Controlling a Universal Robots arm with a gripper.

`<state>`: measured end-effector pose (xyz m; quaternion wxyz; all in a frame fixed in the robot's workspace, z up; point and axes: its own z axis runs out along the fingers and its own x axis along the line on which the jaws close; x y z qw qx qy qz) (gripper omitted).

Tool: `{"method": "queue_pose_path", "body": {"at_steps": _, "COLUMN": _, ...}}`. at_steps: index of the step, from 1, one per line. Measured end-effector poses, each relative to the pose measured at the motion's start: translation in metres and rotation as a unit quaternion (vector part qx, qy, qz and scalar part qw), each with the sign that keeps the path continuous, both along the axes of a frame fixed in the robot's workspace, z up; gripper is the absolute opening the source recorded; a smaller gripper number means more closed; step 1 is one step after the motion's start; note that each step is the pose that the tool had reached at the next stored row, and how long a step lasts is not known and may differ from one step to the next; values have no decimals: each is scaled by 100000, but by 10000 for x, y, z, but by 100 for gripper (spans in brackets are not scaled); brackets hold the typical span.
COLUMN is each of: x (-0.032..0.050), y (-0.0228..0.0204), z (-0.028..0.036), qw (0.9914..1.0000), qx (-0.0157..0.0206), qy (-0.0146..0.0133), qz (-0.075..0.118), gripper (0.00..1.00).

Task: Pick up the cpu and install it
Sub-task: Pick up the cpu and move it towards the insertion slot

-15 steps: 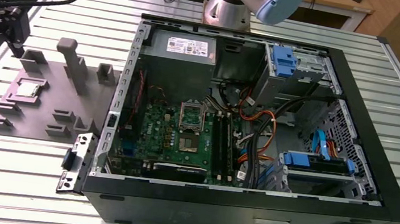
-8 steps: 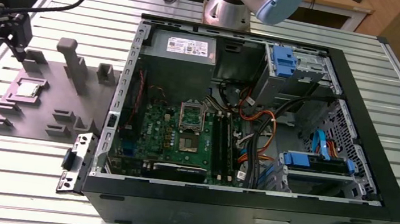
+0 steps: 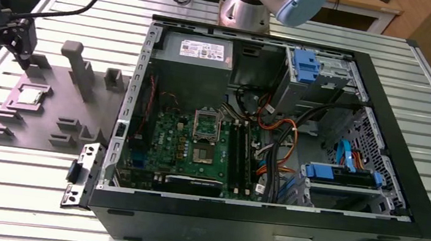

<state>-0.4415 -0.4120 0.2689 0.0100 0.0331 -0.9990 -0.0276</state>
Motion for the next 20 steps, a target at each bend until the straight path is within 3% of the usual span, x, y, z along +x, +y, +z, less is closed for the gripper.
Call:
{"method": "queue_pose_path", "body": {"at_steps": 12, "x": 0, "y": 1, "z": -12, "qw": 100000, "qx": 22, "qy": -30, "qz": -3, "gripper": 62}}
{"method": "queue_pose_path", "body": {"at_steps": 20, "x": 1, "y": 0, "z": -151, "qw": 99999, "qx": 27, "qy": -12, "qz": 362, "gripper": 62}}
